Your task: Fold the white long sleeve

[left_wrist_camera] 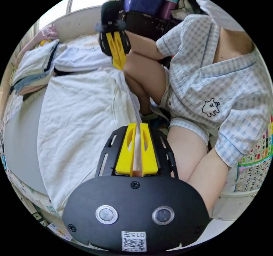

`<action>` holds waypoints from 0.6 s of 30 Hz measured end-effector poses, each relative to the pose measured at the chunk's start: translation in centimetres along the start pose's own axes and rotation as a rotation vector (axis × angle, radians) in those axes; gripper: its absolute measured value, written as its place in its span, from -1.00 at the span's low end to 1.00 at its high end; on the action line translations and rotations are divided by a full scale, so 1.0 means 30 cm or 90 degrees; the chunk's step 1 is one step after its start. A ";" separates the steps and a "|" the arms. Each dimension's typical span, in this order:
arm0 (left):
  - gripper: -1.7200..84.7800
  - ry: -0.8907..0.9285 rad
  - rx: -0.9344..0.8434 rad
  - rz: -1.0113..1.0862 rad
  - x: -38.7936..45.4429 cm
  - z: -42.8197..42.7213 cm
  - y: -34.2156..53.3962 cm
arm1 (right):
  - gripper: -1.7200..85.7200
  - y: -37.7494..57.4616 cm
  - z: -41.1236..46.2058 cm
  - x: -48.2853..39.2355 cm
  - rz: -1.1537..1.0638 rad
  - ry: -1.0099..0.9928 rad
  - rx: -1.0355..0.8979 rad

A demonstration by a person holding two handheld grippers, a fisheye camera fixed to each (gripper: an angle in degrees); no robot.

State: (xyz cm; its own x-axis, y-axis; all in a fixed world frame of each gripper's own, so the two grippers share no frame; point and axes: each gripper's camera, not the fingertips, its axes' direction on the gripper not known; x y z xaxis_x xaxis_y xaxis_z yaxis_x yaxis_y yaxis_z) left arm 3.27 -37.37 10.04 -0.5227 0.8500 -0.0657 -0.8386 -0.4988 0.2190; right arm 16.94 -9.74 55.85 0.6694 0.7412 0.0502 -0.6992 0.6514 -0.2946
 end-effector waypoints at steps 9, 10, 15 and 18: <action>-0.82 -0.177 0.257 -0.337 -0.280 -0.096 -0.132 | -0.90 0.635 -0.006 -0.167 0.361 0.257 0.187; -0.81 -0.186 0.253 -0.367 -0.313 -0.089 -0.154 | -0.89 0.658 0.001 -0.167 0.380 0.265 0.172; -0.73 -0.227 0.185 -0.495 -0.580 0.018 -0.437 | -0.78 0.803 0.143 -0.118 0.431 0.151 -0.001; -0.71 -0.266 0.107 -0.514 -0.693 0.111 -0.617 | -0.75 0.827 0.221 -0.111 0.377 0.116 -0.056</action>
State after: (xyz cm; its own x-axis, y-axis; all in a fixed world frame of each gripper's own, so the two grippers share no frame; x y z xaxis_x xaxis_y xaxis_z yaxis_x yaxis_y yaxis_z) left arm 30.17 -45.25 10.60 0.3359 0.9376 0.0897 -0.8741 0.2748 0.4005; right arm -4.30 5.03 54.71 0.2119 0.9279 -0.3069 -0.9465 0.1166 -0.3008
